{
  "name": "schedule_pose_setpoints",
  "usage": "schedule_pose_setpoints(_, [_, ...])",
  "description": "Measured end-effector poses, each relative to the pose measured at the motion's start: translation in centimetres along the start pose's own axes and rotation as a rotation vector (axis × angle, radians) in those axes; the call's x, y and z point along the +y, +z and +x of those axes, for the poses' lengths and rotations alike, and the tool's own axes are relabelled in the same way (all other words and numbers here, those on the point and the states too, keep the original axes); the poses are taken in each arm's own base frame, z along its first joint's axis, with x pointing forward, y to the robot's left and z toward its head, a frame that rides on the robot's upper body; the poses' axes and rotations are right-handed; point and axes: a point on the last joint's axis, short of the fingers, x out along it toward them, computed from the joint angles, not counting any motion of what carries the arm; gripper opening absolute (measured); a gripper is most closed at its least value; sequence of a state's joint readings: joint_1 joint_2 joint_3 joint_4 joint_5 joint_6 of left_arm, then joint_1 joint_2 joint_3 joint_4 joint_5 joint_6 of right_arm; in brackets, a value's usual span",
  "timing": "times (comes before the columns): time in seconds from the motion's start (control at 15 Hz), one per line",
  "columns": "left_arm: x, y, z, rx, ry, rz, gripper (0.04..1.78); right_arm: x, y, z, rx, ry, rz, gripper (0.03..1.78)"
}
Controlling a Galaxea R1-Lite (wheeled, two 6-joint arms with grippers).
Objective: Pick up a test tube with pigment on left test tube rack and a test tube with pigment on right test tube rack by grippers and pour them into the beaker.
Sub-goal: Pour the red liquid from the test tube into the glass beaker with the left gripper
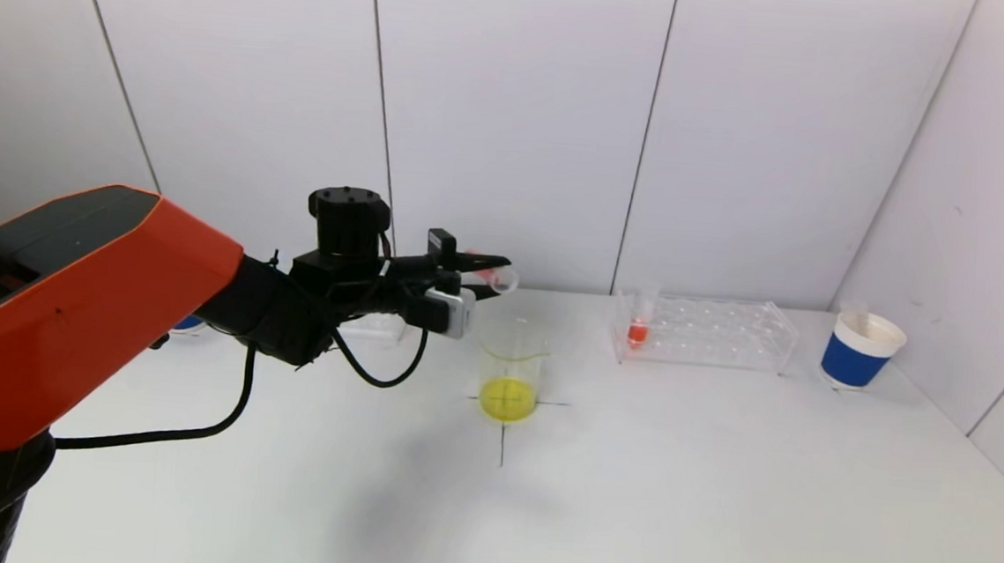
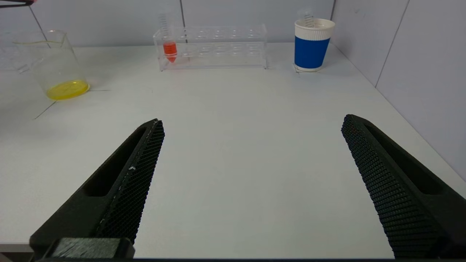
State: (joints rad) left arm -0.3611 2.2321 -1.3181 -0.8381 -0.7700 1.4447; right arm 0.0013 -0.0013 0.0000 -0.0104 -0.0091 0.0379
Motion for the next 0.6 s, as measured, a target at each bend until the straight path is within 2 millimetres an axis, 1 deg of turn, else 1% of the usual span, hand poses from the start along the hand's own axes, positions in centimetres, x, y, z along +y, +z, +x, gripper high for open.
schedule_pose_setpoints(0.6, [0.02, -0.03, 0.13, -0.007, 0.012, 0.068, 0.44, 0.0, 0.0, 0.0, 0.0, 0.0, 0.0, 1.77])
